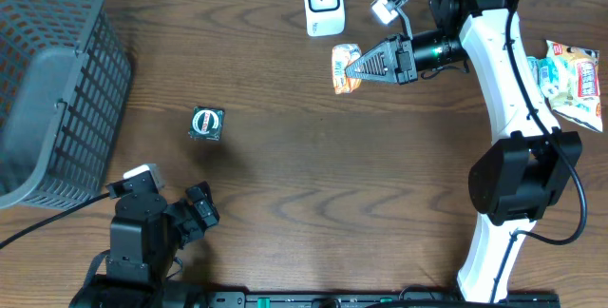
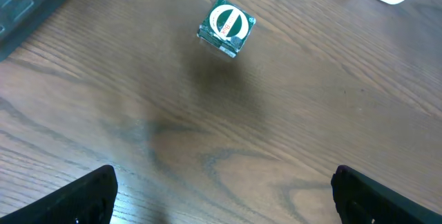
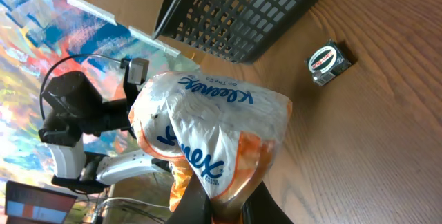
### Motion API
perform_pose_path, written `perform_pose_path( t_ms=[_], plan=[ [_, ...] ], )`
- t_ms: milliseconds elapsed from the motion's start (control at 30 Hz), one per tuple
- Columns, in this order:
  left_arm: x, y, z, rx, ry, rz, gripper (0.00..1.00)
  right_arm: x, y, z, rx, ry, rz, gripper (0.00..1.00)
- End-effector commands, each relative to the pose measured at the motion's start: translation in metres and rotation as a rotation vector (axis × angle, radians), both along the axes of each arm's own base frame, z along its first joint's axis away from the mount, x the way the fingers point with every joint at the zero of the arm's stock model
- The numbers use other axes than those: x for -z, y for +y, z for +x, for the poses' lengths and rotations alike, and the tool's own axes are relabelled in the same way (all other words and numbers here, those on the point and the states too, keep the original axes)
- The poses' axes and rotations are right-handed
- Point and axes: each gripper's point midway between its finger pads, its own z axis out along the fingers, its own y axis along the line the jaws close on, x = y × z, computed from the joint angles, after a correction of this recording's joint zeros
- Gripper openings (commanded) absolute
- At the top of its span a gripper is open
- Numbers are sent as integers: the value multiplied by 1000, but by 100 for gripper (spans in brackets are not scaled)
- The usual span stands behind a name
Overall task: Scan the item barcode
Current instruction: 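Lift the Kleenex box and swing it left toward the scanner, then hold the Kleenex box against the white scanner face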
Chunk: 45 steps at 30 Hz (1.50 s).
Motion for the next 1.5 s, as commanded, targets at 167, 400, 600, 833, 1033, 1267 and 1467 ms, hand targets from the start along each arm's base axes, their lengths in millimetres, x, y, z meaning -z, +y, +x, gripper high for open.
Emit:
perform_pose_path(
  t_ms=[167, 400, 600, 833, 1033, 1267, 1467],
  plan=[
    [-1, 1, 0, -3, -5, 3, 98, -5, 5, 0, -11, -32, 33, 1],
    [-1, 1, 0, -3, -5, 3, 98, 14, 13, 1, -27, -27, -79, 1],
    [-1, 1, 0, -3, -5, 3, 97, 82, 10, 36, 169, 72, -552, 1],
    [-1, 1, 0, -2, -5, 3, 98, 130, -32, 76, 515, -59, -1117, 1],
    [-1, 1, 0, -2, -5, 3, 98, 158, -35, 92, 545, -137, -1251, 1],
    [-1, 1, 0, -3, -5, 3, 97, 155, -41, 144, 679, -302, -1242, 1],
    [-1, 1, 0, -3, -5, 3, 98, 113, -48, 196, 813, -604, -1266, 1]
  ],
)
